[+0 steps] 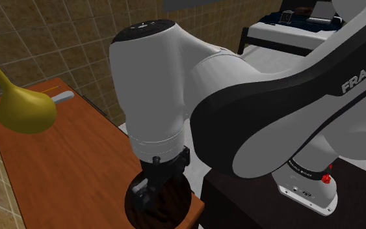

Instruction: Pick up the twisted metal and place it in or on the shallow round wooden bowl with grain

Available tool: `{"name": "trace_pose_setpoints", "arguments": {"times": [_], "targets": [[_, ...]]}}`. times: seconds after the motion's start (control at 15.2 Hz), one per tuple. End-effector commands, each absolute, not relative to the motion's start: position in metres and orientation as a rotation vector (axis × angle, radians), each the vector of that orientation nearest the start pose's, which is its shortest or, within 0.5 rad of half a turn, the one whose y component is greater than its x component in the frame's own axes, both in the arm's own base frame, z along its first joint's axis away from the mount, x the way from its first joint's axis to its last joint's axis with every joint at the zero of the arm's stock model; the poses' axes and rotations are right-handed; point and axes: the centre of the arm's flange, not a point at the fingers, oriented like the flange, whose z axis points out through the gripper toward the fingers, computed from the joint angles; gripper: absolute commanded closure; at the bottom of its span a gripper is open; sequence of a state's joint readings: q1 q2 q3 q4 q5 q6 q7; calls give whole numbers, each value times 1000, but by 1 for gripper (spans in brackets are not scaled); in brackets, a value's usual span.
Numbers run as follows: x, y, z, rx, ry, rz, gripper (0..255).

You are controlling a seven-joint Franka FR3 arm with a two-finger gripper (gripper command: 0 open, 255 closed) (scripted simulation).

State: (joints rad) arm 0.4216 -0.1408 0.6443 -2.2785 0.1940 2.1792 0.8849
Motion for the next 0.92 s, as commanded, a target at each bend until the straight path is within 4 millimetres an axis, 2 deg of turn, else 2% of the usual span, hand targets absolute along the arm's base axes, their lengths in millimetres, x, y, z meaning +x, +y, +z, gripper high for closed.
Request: {"name": "trace_pose_setpoints", "arguments": {"times": [0.0, 0.07, 0.33, 0.86], "targets": [[233, 443, 403, -3081, -103, 81, 0], [233, 443, 403, -3081, -103, 81, 0], [235, 441, 453, -3081, -103, 81, 0], [235, 441, 453, -3081, -103, 81, 0]]}}
